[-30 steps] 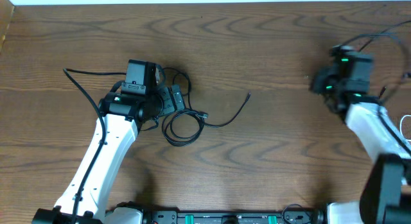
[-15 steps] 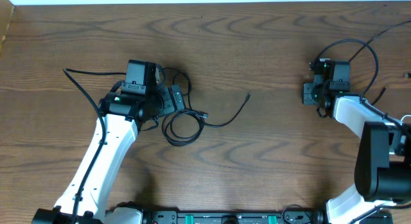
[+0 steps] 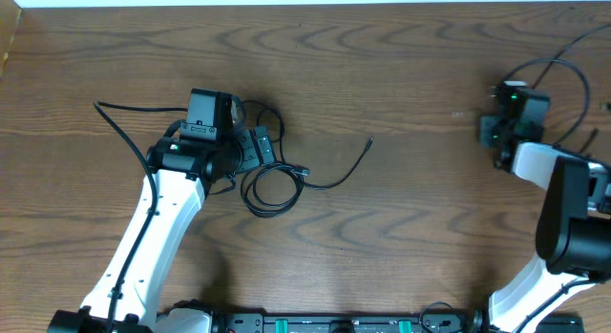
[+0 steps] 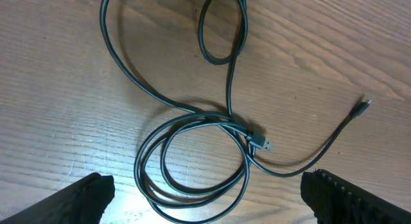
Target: Untangle cables
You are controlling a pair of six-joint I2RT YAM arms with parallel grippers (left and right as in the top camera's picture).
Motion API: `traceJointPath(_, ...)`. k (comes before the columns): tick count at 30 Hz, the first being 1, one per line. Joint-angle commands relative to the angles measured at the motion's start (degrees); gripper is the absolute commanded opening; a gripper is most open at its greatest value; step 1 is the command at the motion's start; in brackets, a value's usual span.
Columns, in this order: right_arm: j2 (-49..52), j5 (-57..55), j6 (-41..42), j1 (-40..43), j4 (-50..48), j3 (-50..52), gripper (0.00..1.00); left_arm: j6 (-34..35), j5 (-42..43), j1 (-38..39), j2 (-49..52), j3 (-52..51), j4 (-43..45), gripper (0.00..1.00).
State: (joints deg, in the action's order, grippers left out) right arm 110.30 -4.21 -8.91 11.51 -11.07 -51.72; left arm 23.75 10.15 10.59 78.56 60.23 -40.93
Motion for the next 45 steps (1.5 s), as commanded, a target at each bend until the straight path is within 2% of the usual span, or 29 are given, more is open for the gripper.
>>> traceJointPath(1, 3.06, -5.77, -2.14, 5.18, -4.83, 0.46, 0.01, -0.39, -0.72, -0.13, 0.04, -0.07, -0.20, 0.99)
traceJointPath(7, 2.71, -0.57, -2.10, 10.36, -9.60, -0.09, 0.01, -0.39, -0.72, -0.13, 0.04, -0.07, -0.20, 0.99)
traceJointPath(13, -4.68, 2.51, -1.18, 8.41, -8.81, -0.83, 0.01, -0.39, -0.72, -0.13, 0.04, -0.07, -0.20, 1.00)
traceJointPath(15, -11.45, 4.70, 2.27, 5.46, -7.43, -0.83, 0.01, -0.37, -0.72, -0.13, 0.04, -0.07, -0.20, 0.99)
traceJointPath(19, -18.82, 10.73, 7.50, 0.72, -2.14, -0.83, 0.04, -0.39, -0.72, -0.13, 0.04, -0.07, -0.20, 0.99)
traceJointPath(20, -20.63, 14.03, 10.01, -1.66, 0.24, -0.83, 0.08, -0.39, -0.72, -0.13, 0.04, -0.07, -0.20, 1.00)
traceJointPath(28, -21.14, 31.01, 16.83, -14.38, 11.82, -0.81, 0.15, -0.37, -0.72, -0.13, 0.04, -0.07, -0.20, 0.99)
traceJointPath(32, -21.16, 31.50, 16.37, -20.83, 18.40, -0.74, 0.33, -0.39, -0.72, -0.13, 0.04, -0.07, -0.20, 0.99)
traceJointPath(34, -21.14, 31.10, 12.94, -25.79, 21.40, -0.59, 0.44, -0.39, -0.72, -0.13, 0.04, -0.07, -0.20, 0.99)
traceJointPath(40, -21.09, 29.86, 12.48, -32.35, 22.64, -0.28, 0.53, -0.39, -0.72, -0.13, 0.04, -0.07, -0.20, 0.99)
traceJointPath(43, -21.09, 27.50, 12.48, -33.55, 23.39, -0.17, 0.54, -0.37, -0.72, -0.13, 0.04, -0.07, -0.20, 0.99)
traceJointPath(44, -21.09, 27.04, 12.48, -33.70, 23.78, -0.17, 0.59, -0.37, -0.72, -0.13, 0.04, -0.07, 0.04, 0.99)
traceJointPath(45, -21.09, 27.02, 12.50, -33.73, 24.17, -0.17, 0.74, -0.37, -0.72, -0.13, 0.04, -0.07, 0.04, 0.99)
